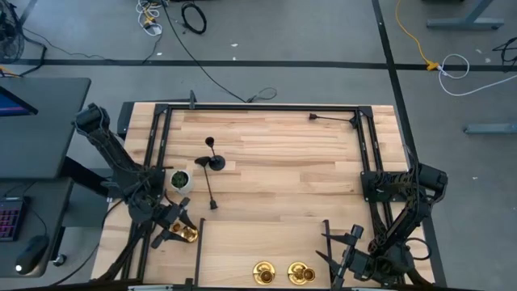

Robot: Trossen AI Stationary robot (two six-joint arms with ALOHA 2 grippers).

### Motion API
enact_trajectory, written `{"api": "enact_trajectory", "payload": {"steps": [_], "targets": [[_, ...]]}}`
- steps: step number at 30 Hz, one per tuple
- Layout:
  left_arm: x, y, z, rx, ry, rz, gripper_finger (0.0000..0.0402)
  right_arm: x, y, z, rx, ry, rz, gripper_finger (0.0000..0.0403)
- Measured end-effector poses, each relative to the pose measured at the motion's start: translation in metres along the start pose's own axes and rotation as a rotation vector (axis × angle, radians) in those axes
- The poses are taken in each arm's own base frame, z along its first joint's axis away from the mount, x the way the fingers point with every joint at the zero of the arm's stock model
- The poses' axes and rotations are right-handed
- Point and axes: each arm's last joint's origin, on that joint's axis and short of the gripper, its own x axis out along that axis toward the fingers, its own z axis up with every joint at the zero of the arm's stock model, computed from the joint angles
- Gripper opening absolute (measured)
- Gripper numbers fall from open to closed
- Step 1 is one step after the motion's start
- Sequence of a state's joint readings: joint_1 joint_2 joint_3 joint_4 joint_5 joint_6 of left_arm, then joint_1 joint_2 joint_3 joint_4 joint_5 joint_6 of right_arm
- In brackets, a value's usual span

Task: Pick & Place candle stick holders
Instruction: Put the yellow candlestick on the shelf

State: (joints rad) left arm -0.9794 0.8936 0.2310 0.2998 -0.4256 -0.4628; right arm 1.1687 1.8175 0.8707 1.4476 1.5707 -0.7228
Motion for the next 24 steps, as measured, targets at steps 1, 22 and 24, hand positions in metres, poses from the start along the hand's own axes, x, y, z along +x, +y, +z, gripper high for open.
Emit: {"api": "enact_trajectory", "payload": {"steps": [1, 22, 24], "targets": [[0.0003, -0.0001, -0.0002, -0.005, 0.001, -0.001, 0.0210, 0.0000, 0.0001, -0.0001, -0.001, 0.000, 0.000, 0.0236], [0.0004, 0.0006, -0.0011, 0.042, 0.005, 0.014, 0.0014, 0.0000, 0.0004, -0.0004, -0.001, 0.000, 0.000, 0.0236], [0.0004, 0.0012, -0.0007, 0.044, -0.005, 0.034, 0.0018, 0.0000, 0.0003, -0.0003, 0.000, 0.000, 0.000, 0.0236]]}}
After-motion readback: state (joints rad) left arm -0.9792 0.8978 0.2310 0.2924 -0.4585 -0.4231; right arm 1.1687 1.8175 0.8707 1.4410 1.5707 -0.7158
